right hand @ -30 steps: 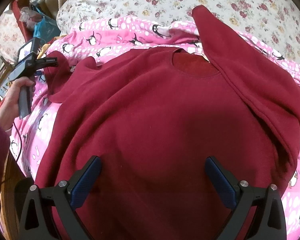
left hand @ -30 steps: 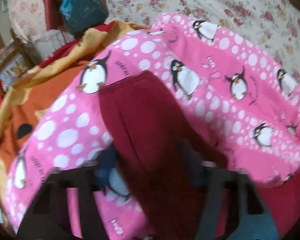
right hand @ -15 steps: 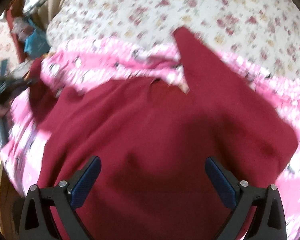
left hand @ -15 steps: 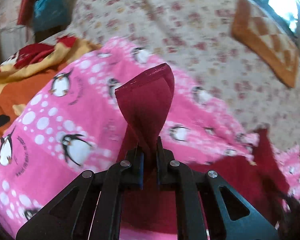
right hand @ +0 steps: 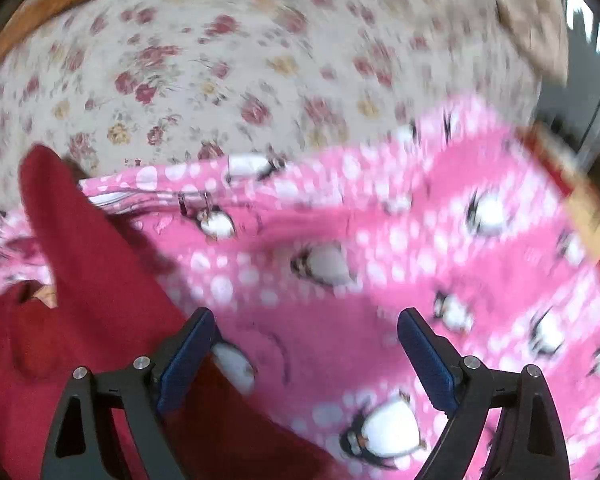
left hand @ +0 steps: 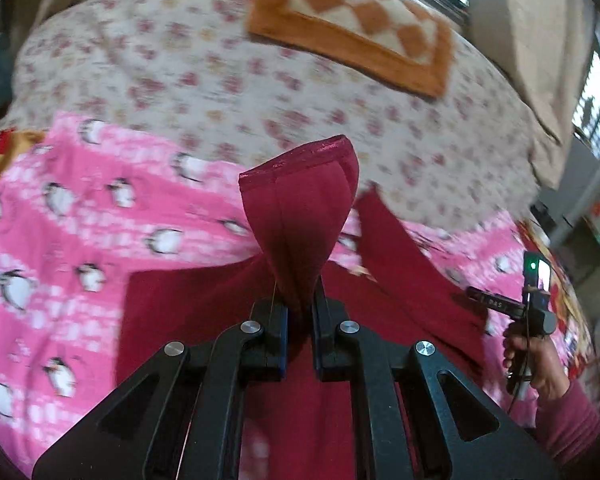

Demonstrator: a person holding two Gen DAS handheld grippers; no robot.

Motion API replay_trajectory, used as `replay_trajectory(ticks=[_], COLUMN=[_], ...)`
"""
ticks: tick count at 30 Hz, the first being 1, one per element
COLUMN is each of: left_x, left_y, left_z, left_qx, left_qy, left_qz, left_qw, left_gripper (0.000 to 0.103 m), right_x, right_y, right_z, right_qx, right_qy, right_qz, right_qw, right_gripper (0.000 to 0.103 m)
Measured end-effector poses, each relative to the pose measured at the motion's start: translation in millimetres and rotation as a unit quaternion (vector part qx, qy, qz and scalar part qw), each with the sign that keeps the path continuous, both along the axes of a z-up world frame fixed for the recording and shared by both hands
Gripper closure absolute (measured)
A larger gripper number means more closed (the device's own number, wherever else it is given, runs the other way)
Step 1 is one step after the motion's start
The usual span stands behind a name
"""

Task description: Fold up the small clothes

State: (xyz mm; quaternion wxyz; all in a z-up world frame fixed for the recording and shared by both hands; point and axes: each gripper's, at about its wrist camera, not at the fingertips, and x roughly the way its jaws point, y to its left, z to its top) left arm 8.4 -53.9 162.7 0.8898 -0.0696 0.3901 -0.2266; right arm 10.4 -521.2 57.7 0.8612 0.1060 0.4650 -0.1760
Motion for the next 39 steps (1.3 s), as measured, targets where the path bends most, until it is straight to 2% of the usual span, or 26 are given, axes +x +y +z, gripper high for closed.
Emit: replay_trajectory(ticks=[4,6,9,13,16,18,20,21,22,23,26,30,34,37,39], left_x=[-11,-18,-29,-44,-50,-54,-57,-60,-62,-64,-68,-67,-61,-63,-65], left_y=[-50,-77,-112,-149,-160,-154,-142,-135,-124,-111,-80,-54,-37,-35,-35], left_z=[-18,-33,-59,-92,-105,-102,-93,-87,-79,-71,-61,-75,-98,-101,-98], left_qx=[0.000,0.005,0.016,0.056,0.069,0.066,0.053,0.045,0.037,0.034,0.047,0.092,0.069,0.059,0.065], left_qy=[0.018,0.034,0.050,0.060,0.076,0.077,0.077,0.071,0.058,0.043,0.024,0.029,0.063,0.063,0.057], left_qz=[-0.038,-0.058,-0.082,-0.111,-0.126,-0.135,-0.137,-0.134,-0.125,-0.113,-0.084,-0.030,0.003,0.009,0.004], left_qw=[0.9991,0.9977,0.9953,0.9904,0.9868,0.9857,0.9860,0.9874,0.9897,0.9921,0.9951,0.9949,0.9956,0.9962,0.9962], left_gripper=[0.095,0.095,0.095,0.095,0.087,0.080,0.062,0.056,0.046,0.040,0.039,0.039,0.039,0.039,0.039], right_x=[-16,-14,-7,-8,-13,-15,-19,-23,-27,-32,-40,-29,2,30,47], right_y=[23,46,76,100,107,106,108,107,107,107,108,101,113,138,148], right_z=[11,20,29,33,32,29,28,28,28,27,28,33,20,-3,-25], right_qx=[0.051,0.047,0.018,0.022,0.024,0.017,0.024,0.037,0.049,0.062,0.053,0.014,-0.001,-0.024,-0.063], right_qy=[-0.013,-0.017,-0.020,-0.019,-0.015,-0.008,-0.003,-0.004,-0.003,-0.002,-0.010,-0.021,0.010,0.047,0.080], right_qz=[0.067,0.115,0.154,0.171,0.176,0.175,0.174,0.177,0.180,0.185,0.186,0.160,0.176,0.210,0.218], right_qw=[0.996,0.992,0.988,0.985,0.984,0.984,0.984,0.983,0.982,0.981,0.981,0.987,0.984,0.976,0.971], right_gripper=[0.012,0.011,0.011,0.011,0.011,0.011,0.011,0.011,0.011,0.011,0.011,0.011,0.011,0.011,0.011])
